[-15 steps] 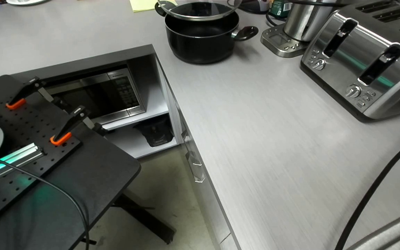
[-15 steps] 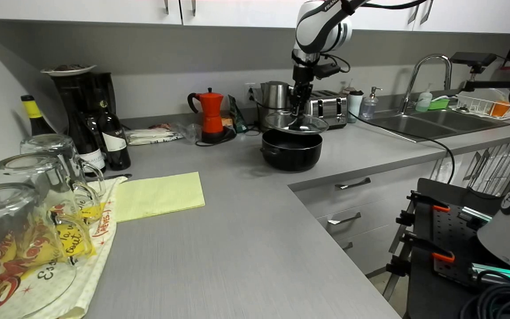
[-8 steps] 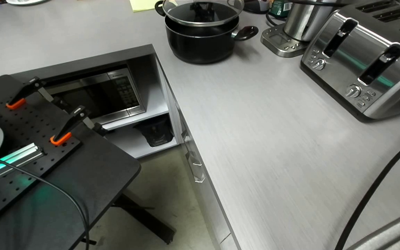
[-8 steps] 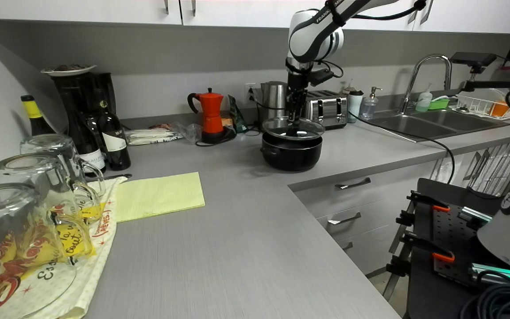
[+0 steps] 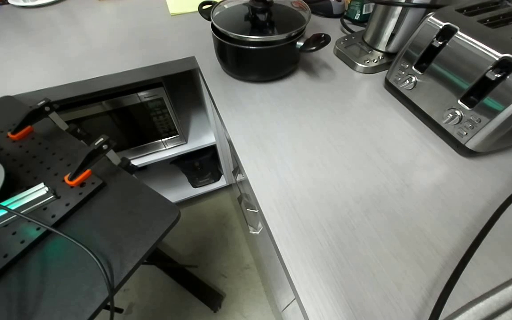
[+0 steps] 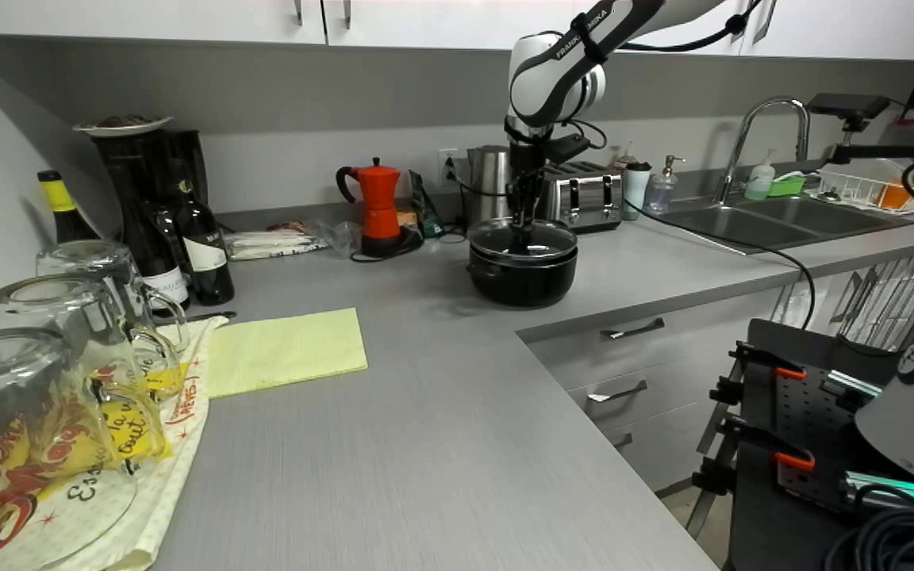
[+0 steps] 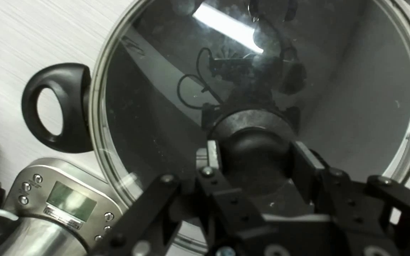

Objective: Put the glass lid on the black pot.

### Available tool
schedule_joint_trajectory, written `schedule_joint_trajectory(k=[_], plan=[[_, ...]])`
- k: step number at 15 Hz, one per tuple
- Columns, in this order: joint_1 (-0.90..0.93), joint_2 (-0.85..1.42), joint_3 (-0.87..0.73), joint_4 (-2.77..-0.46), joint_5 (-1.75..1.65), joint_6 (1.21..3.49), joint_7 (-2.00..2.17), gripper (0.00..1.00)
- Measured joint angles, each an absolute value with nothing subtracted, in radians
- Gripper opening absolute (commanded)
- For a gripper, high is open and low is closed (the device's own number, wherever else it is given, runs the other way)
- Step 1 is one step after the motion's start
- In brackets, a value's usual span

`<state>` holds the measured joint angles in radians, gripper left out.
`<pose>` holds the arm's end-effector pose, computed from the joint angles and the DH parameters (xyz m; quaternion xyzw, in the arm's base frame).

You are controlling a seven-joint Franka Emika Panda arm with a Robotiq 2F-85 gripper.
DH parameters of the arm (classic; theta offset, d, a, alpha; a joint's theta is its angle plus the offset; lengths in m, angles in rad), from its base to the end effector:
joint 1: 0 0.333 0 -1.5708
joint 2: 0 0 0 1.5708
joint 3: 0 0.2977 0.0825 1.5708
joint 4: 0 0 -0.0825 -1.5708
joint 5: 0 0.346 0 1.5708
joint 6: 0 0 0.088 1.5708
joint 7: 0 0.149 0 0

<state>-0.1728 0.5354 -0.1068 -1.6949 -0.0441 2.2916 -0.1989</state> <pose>0.6199 -0.1747 0.2587 0.9984 -0.0180 0.0205 0.0502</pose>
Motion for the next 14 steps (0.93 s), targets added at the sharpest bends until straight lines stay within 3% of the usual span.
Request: schedule_joint_trajectory(k=[14], plan=[[-0.166,0.563,-0.105,-1.676,-0.051,2.292,-0.199,0.25]])
